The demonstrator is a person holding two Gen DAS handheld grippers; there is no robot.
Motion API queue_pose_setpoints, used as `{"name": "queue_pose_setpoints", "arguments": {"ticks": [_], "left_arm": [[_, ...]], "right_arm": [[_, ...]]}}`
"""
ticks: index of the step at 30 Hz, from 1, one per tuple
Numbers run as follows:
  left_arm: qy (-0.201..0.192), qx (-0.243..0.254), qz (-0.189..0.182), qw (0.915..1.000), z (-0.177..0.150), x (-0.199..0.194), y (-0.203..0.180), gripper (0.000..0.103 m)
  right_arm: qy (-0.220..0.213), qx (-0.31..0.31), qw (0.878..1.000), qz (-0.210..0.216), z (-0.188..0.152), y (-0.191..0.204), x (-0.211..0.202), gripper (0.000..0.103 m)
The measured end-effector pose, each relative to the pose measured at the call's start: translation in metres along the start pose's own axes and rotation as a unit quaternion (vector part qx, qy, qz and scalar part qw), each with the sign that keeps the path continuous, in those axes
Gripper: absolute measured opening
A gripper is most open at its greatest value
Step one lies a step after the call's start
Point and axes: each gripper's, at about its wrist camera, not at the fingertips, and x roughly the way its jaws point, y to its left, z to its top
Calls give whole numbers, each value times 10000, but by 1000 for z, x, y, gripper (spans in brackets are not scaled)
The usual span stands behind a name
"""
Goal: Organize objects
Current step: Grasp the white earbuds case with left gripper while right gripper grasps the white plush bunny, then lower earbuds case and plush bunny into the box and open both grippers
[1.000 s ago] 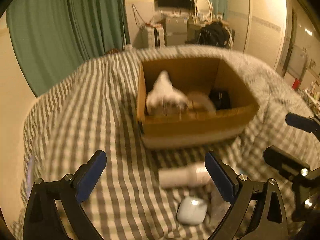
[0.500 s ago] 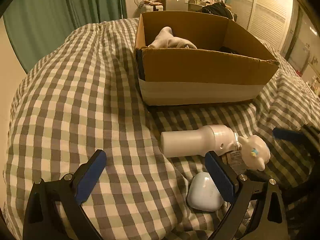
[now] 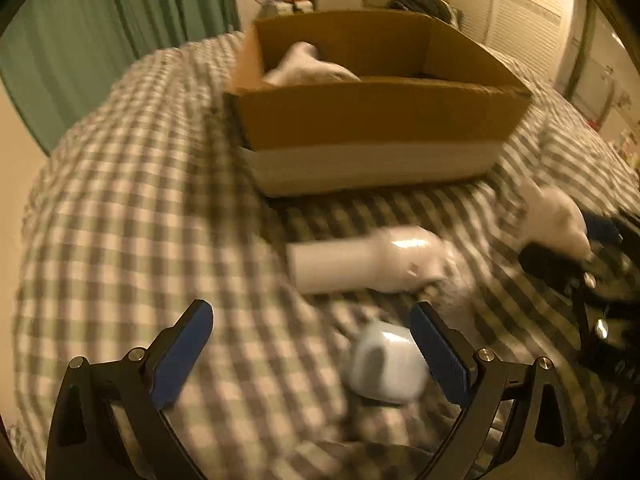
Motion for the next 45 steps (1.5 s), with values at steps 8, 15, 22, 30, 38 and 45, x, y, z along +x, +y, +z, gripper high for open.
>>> {"name": "queue_pose_setpoints", "arguments": {"ticks": [8,15,22,30,38,45], "left_arm": [[521,347,-137,9979,-13,26,-24,101],[546,807,-102,9952,-22,35,-43,77],[559,492,-577,9956,-16,26,-36,51],[-72,224,-827,9963,19,-19,-13,51],[-738,54,-586,9955,69,-48,8,51],[-1238,168,-578,9905,122,-71,21,51]], "right_arm": [[25,169,9991,378,4,-10,0,59],[-10,182,9987,468,2,-8,-2,59],[42,146,9989,438,3,-7,1,59],[52,302,9982,513,11,-13,-1,59],[-398,93,9980,482,40,-11,-33,59],[-974,62,9938,535,99,-24,-60,59]]}}
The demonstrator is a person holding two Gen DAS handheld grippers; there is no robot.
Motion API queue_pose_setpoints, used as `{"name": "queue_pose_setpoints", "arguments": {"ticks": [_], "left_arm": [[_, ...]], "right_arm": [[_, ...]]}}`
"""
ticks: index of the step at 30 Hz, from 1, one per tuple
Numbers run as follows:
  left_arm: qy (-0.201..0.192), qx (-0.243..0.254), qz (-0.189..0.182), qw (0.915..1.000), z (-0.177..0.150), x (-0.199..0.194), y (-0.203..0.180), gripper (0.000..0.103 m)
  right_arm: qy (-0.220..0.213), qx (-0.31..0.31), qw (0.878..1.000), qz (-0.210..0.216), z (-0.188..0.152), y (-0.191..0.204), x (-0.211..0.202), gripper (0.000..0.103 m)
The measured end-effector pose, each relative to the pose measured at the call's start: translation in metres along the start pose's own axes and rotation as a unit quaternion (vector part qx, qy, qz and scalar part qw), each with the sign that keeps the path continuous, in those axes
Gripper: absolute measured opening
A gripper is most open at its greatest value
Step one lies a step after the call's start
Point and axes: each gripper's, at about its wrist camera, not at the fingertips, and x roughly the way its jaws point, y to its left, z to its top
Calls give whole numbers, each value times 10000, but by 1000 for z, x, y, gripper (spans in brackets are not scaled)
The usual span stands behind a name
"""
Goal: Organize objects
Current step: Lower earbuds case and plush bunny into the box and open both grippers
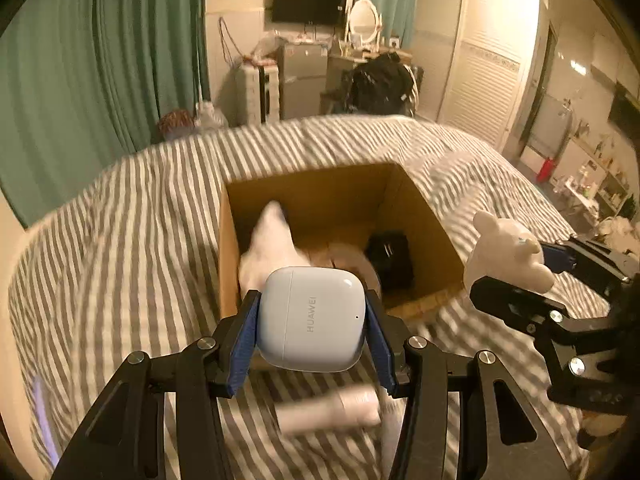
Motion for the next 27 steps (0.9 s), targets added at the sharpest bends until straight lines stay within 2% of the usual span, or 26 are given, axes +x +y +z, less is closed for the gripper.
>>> {"name": "queue_pose_setpoints", "arguments": {"ticks": [2,6,10,14,17,24,25,26,27], "left_arm": [[-130,145,133,9997,15,13,-1,51],[-45,59,97,9999,36,52,3,51],[151,192,119,9996,44,86,7,51],[217,322,145,9991,48,111,7,51],[327,287,33,9990,45,125,8,51],[462,281,71,9985,35,133,5,54],[430,259,74,9987,35,128,5,61],[383,252,94,9989,35,122,4,73],[326,252,126,9991,36,115,3,79]], "right_arm": [[-94,-117,9999,-63,19,-1,7,59],[-137,-114,9998,-131,45,-10,32,59],[29,87,9999,-70,69,-31,65,59],[61,59,9997,-212,86,-45,92,59],[68,79,9996,-249,90,-51,105,59],[285,315,9988,-232,80,-66,126,59],[266,309,9988,-264,80,-66,125,60],[236,300,9988,-296,80,-65,122,64],[191,303,9988,-324,81,-64,118,72]]}}
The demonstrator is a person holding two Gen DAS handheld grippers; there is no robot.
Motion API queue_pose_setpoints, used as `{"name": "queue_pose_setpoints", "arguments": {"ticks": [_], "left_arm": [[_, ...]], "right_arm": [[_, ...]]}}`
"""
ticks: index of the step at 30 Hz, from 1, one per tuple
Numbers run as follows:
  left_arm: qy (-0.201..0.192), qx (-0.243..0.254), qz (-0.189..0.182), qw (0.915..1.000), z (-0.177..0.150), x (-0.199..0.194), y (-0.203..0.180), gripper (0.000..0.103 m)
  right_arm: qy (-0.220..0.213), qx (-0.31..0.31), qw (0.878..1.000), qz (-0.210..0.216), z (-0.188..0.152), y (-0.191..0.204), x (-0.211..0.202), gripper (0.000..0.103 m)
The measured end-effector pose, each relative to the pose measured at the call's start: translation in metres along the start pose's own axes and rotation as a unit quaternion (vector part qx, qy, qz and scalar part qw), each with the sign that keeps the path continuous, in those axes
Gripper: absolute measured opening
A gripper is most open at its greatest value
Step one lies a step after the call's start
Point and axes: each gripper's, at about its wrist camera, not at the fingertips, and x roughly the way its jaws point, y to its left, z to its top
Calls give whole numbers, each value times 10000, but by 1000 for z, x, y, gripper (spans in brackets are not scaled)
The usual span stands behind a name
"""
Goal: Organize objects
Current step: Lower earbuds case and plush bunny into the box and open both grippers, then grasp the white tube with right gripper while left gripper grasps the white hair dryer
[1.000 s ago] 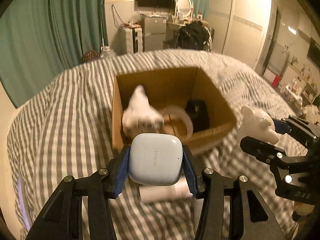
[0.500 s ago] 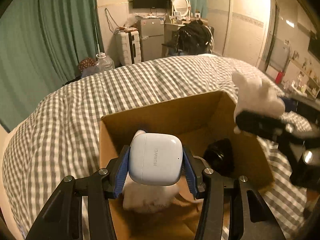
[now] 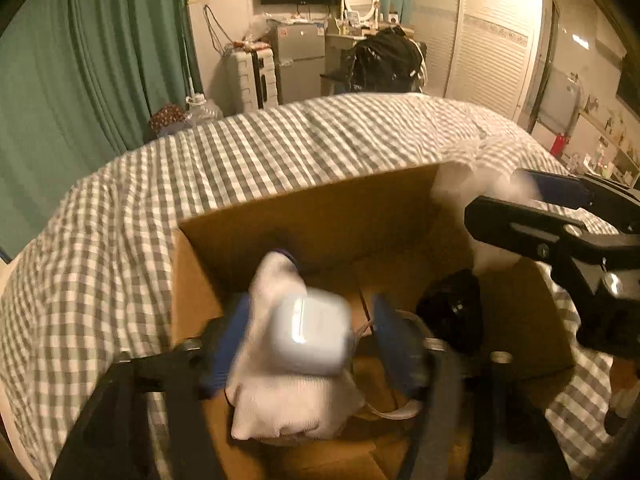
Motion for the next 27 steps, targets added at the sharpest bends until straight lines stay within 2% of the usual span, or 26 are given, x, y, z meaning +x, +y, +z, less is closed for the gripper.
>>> {"name": "queue_pose_setpoints", "arguments": {"ticks": [1,3,6,8,16,21,27], "left_arm": [[-108,-1,45,9999,1,-11,-1,84],[-229,1,86,9997,0,-32,-3,85],[-344,-19,196,9992,3,-60,-4,89],[-445,-6,275,9986,4,-79,-3,94],[-840,37,494,9952,-1,-148,-4,98],[-969,-25,570,9937,-10,-174,5,100],[-976,-153,670,9928,-35,-186,11,101]], "right_arm": [[-58,11,10000,-32,1,1,-5,75],[-213,27,9997,-88,3,3,-20,81],[-401,95,9990,-142,8,8,-45,85],[-533,76,9983,-204,9,14,-66,86],[-1008,-213,9938,-414,10,44,-153,87],[-1152,-459,9906,-572,3,68,-183,87],[-1211,-487,9900,-537,-13,85,-203,87]]}}
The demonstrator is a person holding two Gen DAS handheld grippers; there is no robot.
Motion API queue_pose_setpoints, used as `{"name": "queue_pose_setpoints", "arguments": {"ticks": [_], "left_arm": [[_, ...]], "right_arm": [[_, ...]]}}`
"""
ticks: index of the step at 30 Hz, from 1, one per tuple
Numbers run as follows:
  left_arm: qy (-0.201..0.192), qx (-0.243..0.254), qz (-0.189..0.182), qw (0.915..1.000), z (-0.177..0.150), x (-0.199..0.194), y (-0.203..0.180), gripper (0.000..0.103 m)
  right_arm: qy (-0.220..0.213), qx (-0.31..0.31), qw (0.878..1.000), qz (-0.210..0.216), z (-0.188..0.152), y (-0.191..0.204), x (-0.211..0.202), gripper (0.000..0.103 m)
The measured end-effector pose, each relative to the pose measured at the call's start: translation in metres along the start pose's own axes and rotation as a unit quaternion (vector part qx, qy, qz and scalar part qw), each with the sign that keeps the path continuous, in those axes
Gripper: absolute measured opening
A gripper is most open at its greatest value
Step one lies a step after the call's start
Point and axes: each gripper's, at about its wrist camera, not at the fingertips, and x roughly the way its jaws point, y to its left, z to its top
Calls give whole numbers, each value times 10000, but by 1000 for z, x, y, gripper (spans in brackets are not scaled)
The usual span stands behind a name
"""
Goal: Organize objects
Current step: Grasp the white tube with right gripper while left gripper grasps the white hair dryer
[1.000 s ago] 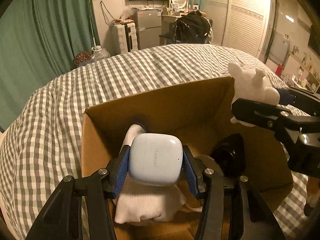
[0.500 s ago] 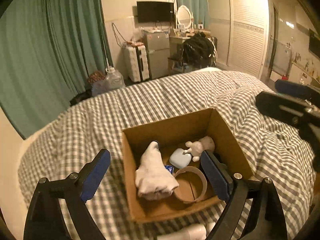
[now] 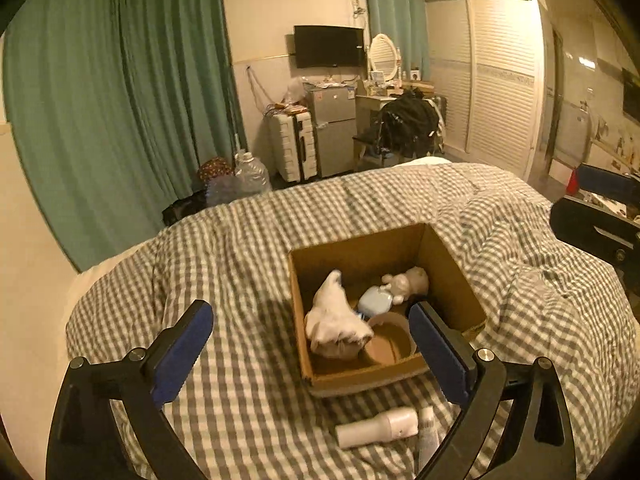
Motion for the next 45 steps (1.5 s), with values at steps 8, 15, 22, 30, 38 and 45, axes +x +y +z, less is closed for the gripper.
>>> {"name": "queue_pose_setpoints", "arguments": {"ticks": [8,15,22,30,38,45], "left_arm": [[276,-106,245,9993,-65,23,-11,102],[802,67,155,9966,-118,64,-25,102],[1045,-87,91,9944,-136,79,-14,102],[1228,-286,7,9920,-141,89,-8,102],[1392,-396,38,9895,-144,98,-5,102],[1414,-357,49,9893,-146,97,-5,102]], "right_arm": [[294,154,9993,166,-63,18,11,87],[1164,275,9928,64,-134,22,60,87],[1755,306,9840,74,-181,26,95,87],[2338,10,9719,268,-210,44,125,83],[2911,-322,9548,509,-233,64,153,55],[2589,-193,9639,586,-227,56,127,27]]}}
